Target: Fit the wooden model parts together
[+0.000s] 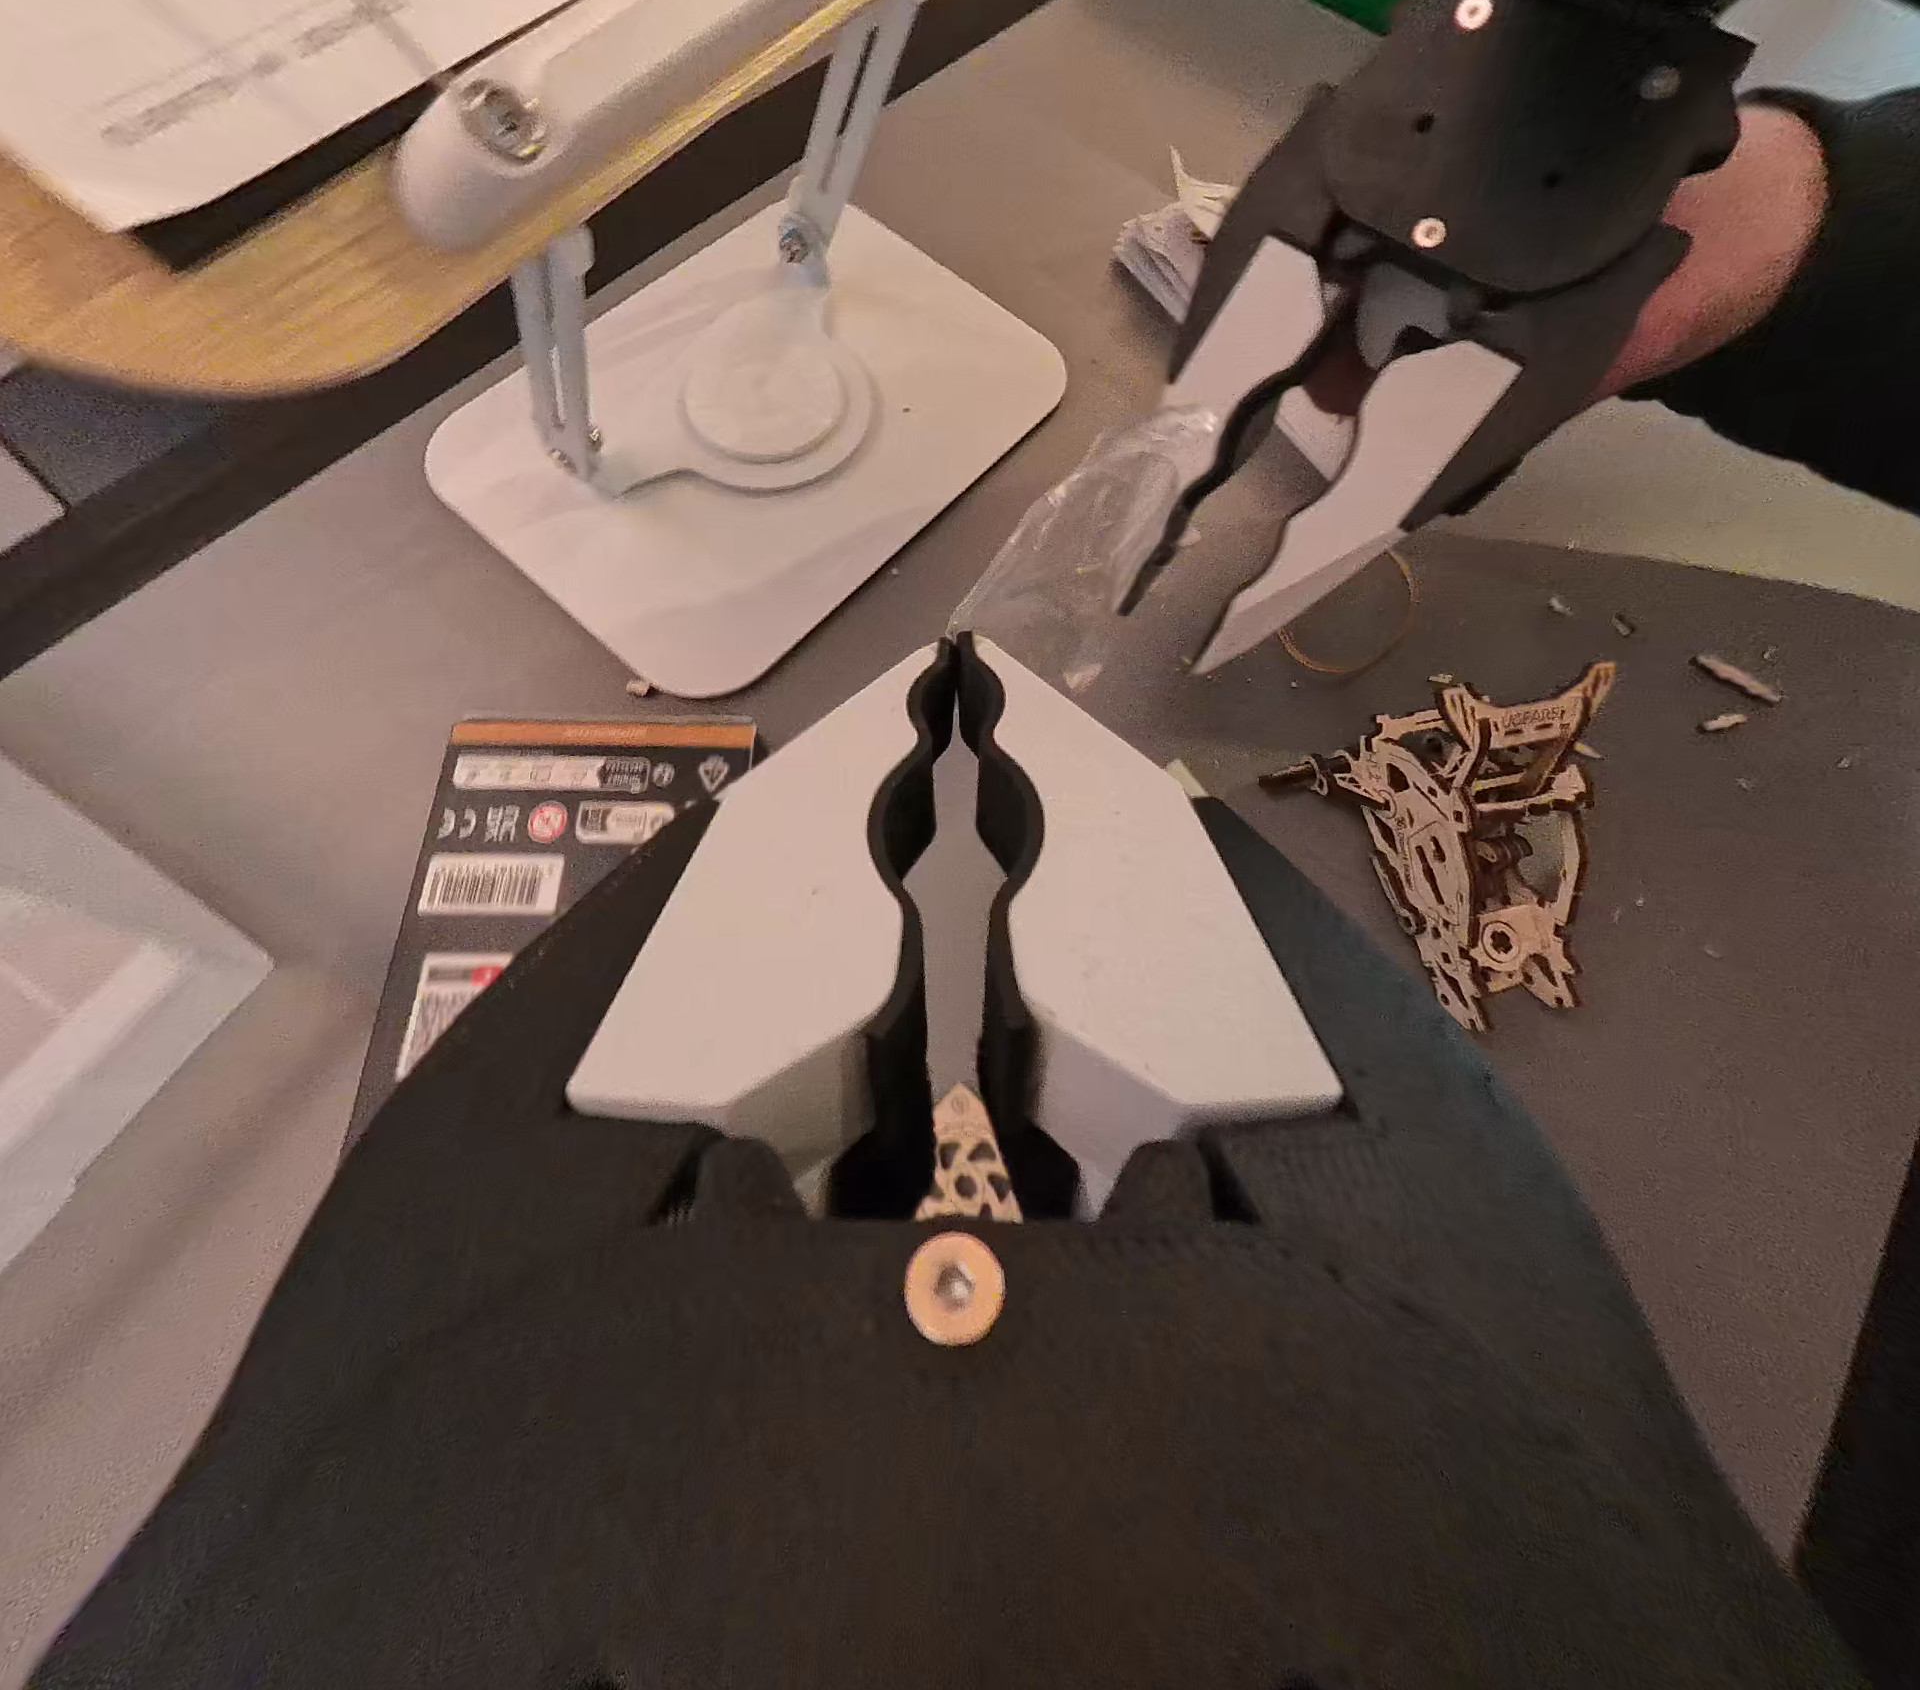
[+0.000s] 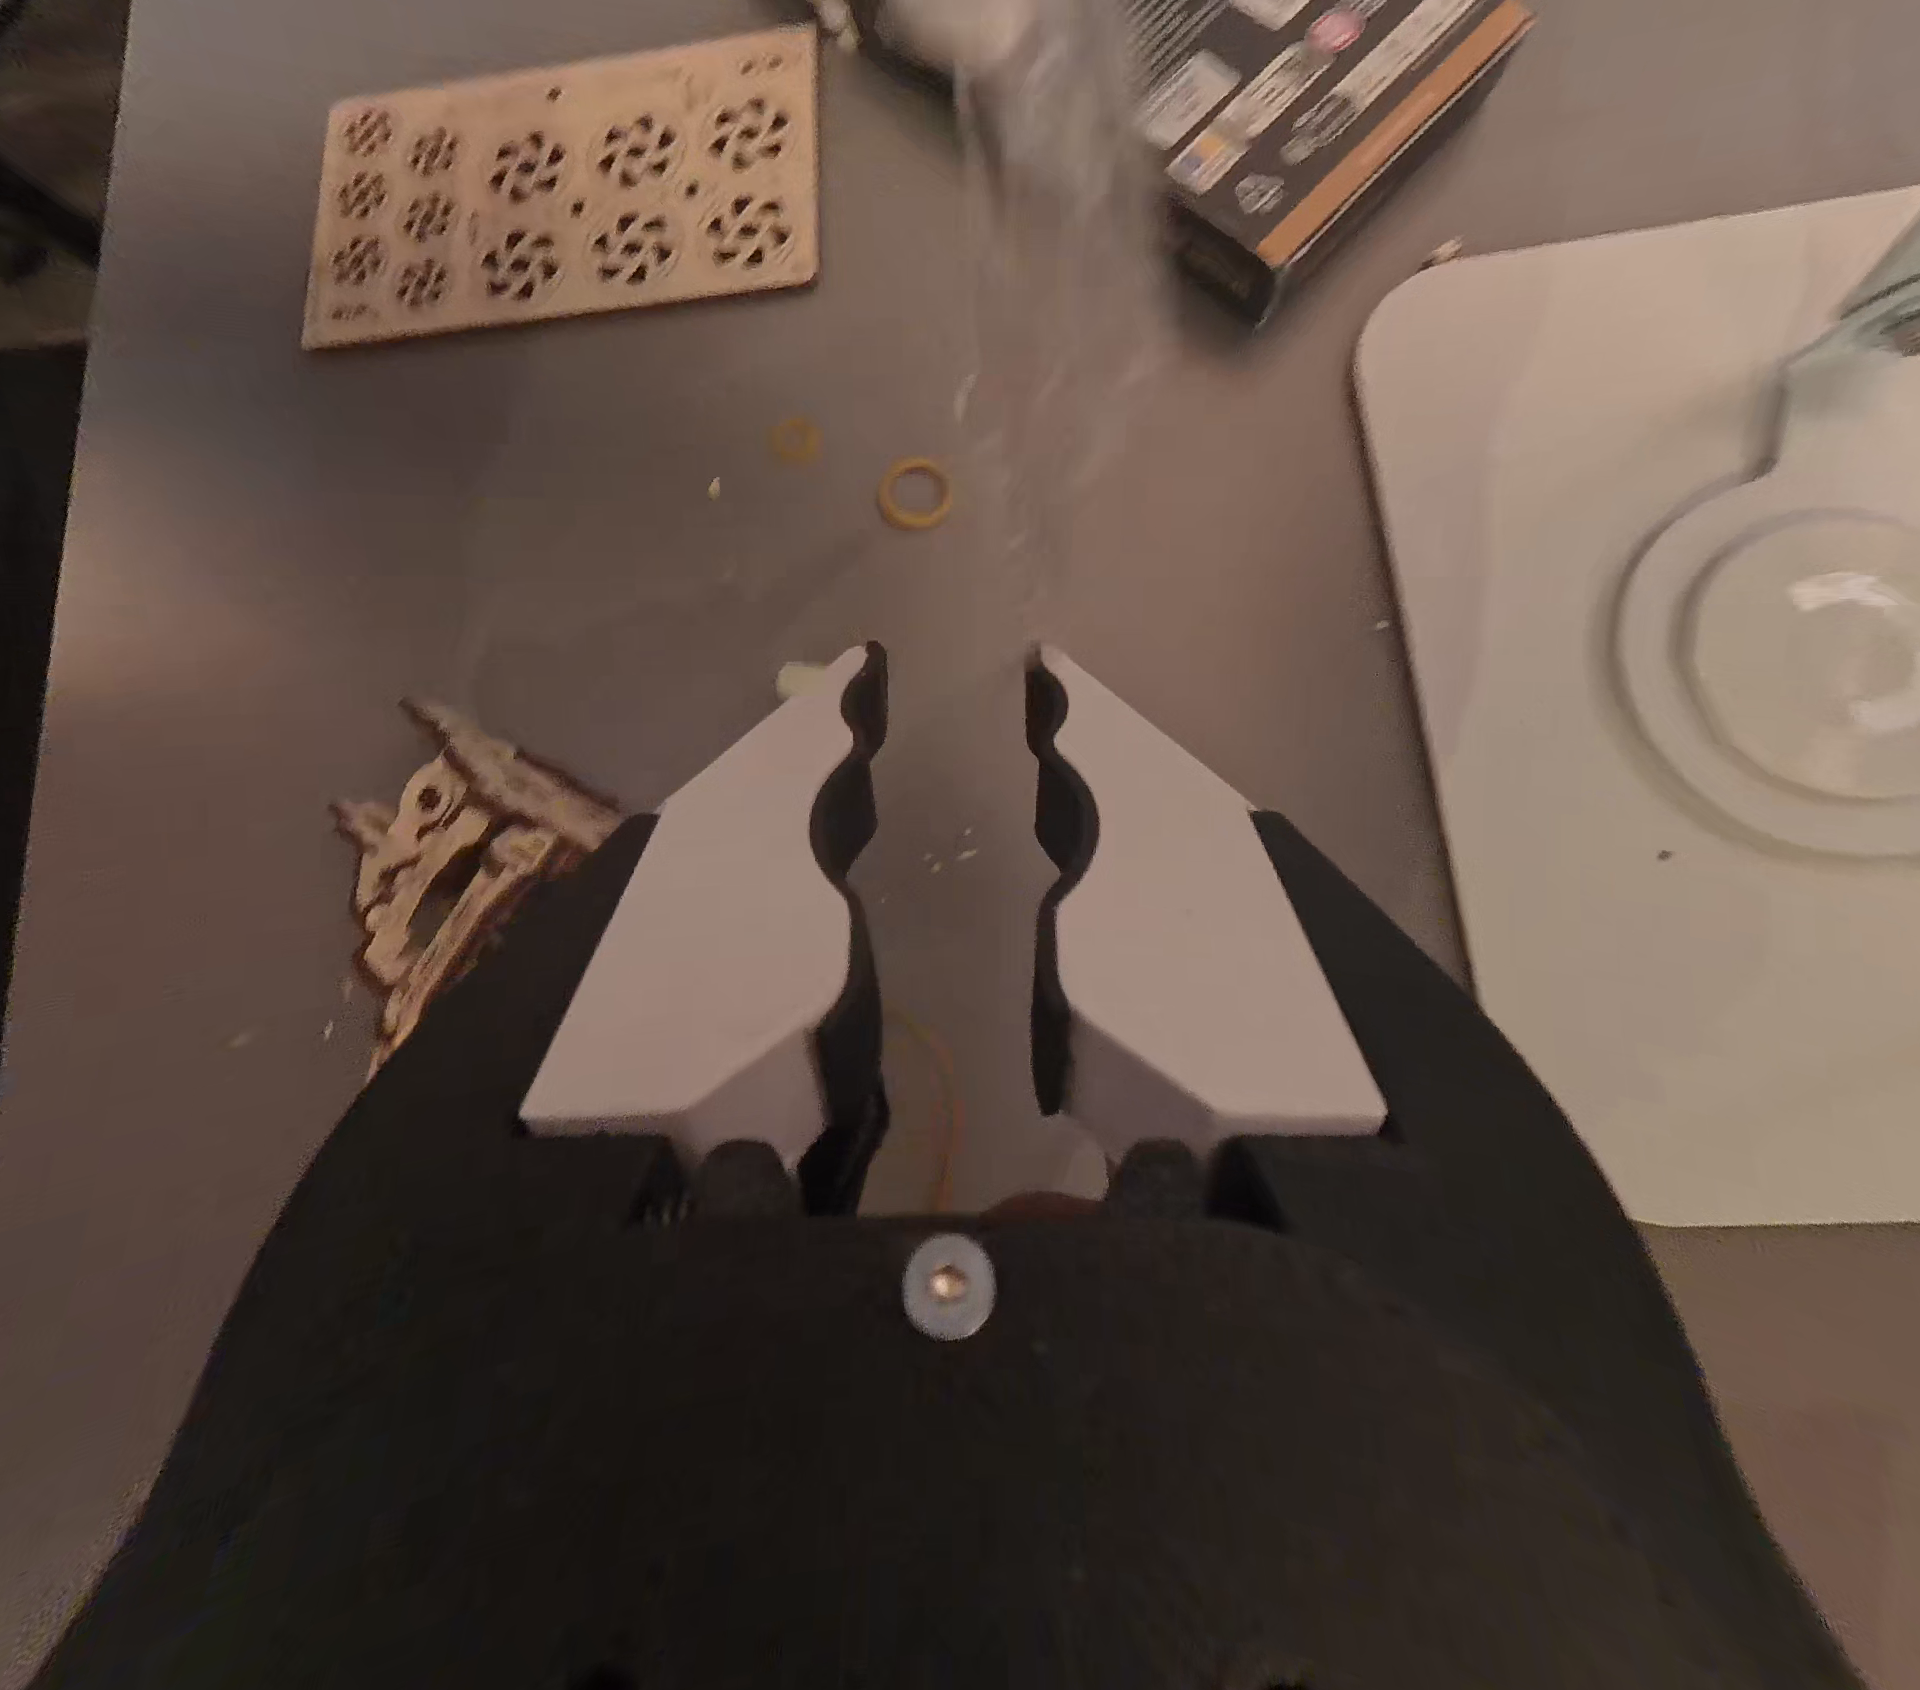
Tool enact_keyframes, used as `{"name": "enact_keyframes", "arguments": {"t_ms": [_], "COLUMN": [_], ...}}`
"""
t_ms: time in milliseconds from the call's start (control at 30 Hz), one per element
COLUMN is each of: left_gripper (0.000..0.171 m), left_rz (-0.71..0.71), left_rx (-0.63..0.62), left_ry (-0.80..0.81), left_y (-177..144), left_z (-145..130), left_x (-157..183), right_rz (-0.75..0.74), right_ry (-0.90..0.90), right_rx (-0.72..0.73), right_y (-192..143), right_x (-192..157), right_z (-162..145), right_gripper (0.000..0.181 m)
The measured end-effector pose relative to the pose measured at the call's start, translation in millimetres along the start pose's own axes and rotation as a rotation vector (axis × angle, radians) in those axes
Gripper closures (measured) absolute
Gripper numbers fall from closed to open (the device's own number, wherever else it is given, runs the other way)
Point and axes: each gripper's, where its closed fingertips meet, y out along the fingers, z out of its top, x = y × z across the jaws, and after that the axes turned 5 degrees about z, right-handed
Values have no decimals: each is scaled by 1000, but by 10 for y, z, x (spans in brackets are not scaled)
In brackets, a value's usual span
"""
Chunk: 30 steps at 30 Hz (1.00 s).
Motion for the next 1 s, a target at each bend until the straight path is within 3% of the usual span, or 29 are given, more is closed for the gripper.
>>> {"name": "enact_keyframes", "arguments": {"t_ms": [133,267,433,467,600,700,833,1000], "left_gripper": [171,171,171,166,141,129,128,129], "left_rz": [40,174,214,210,258,299,239,163], "left_rx": [-35,-103,-142,-143,-121,-114,-136,-149], "left_ry": [-125,-145,-200,-211,-219,-163,-136,-176], "left_y": [-115,-128,-57,-49,-114,-205,-160,-76], "left_z": [-213,-515,-736,-749,-717,-661,-701,-837], "left_x": [-157,-369,-475,-479,-514,-394,-3,312], "right_rz": [82,127,188,184,181,176,209,247], "right_ry": [-115,-268,-332,-338,-321,-367,-450,-462], "right_rx": [-71,-187,-251,-258,-250,-234,-243,-281], "right_y": [152,374,511,523,488,462,577,618], "right_x": [-140,-209,-264,-250,-245,-283,-362,-391], "right_z": [-142,-263,-318,-320,-260,-190,-155,-163], "right_gripper": [160,167,172,181,173,167,167,181]}}
